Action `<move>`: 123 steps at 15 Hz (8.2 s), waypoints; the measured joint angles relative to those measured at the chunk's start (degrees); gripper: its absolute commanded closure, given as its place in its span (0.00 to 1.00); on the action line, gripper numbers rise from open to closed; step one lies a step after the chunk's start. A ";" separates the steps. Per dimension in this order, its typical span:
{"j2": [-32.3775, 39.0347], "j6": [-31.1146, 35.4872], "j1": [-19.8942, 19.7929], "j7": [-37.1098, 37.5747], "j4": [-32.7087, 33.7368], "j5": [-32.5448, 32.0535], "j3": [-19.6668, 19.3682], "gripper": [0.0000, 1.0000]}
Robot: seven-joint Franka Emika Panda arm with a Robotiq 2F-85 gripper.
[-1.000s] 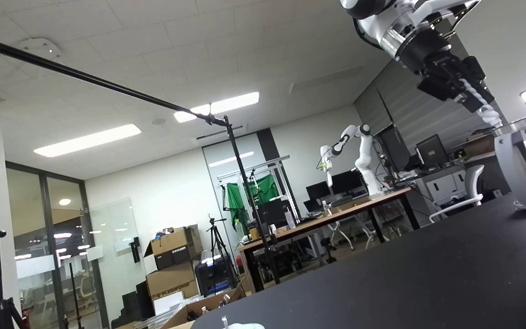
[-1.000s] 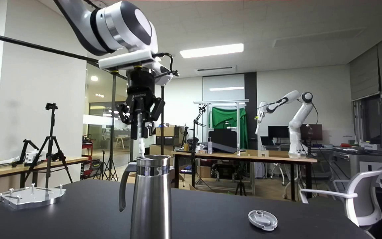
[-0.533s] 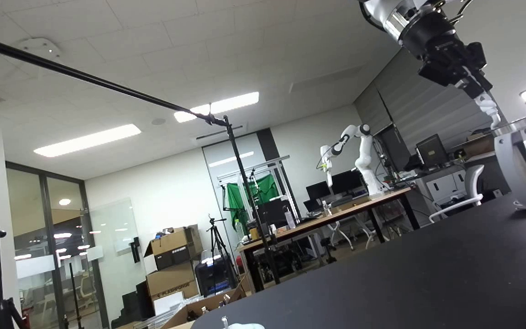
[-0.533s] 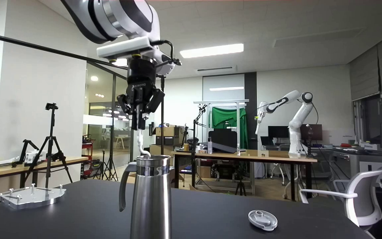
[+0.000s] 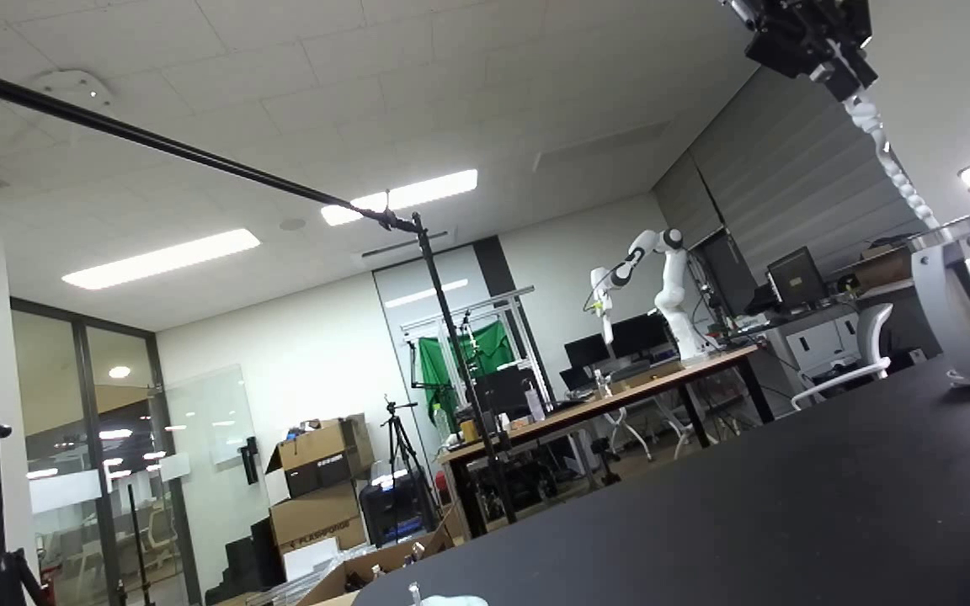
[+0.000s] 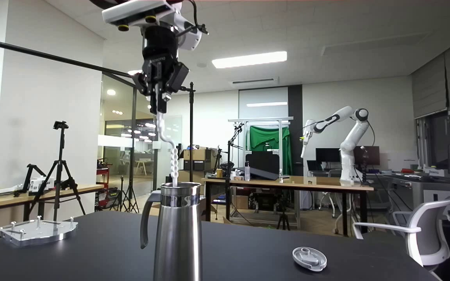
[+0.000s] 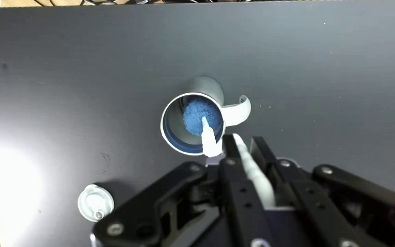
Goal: Use the brush to clean the bottle
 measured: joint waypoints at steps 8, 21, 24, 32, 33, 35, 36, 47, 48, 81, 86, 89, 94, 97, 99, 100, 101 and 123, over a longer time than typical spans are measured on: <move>-1.19 1.07 -2.86 1.28 -1.94 2.00 -2.97 0.96; -0.56 -1.51 -3.65 2.39 -1.06 2.33 -1.79 0.96; -3.78 -4.64 -3.72 2.72 1.97 1.44 -1.41 0.96; 1.79 3.99 -5.14 3.08 -6.73 4.00 -4.70 0.96; 3.51 5.57 -5.17 3.08 -7.77 4.29 -4.77 0.96; 6.47 6.81 -5.15 3.08 -8.16 4.36 -4.61 0.96; 7.13 6.61 -5.11 3.09 -7.55 4.26 -4.38 0.96; 0.76 -7.85 -5.15 4.88 4.26 -0.50 -1.78 0.96; 1.05 -6.94 -5.26 4.96 3.40 -0.21 -2.16 0.96; 11.07 2.24 -4.70 4.79 -0.51 1.88 -3.16 0.96; 4.38 -5.11 -3.58 4.84 4.09 0.73 -0.93 0.96; 2.07 -6.02 -3.33 4.80 4.74 0.74 -0.56 0.96; 3.08 -1.41 -3.39 4.54 -0.18 2.02 -1.67 0.96; 6.69 4.16 -3.65 4.35 -5.48 3.14 -3.03 0.96; 9.45 6.66 -3.85 4.31 -6.46 3.54 -3.60 0.96; 9.70 6.64 -3.90 4.31 -5.65 3.77 -3.73 0.96; 9.76 6.61 -4.00 4.31 -5.39 3.79 -3.78 0.96; 1.52 -7.22 -4.18 4.43 3.94 1.58 -2.15 0.22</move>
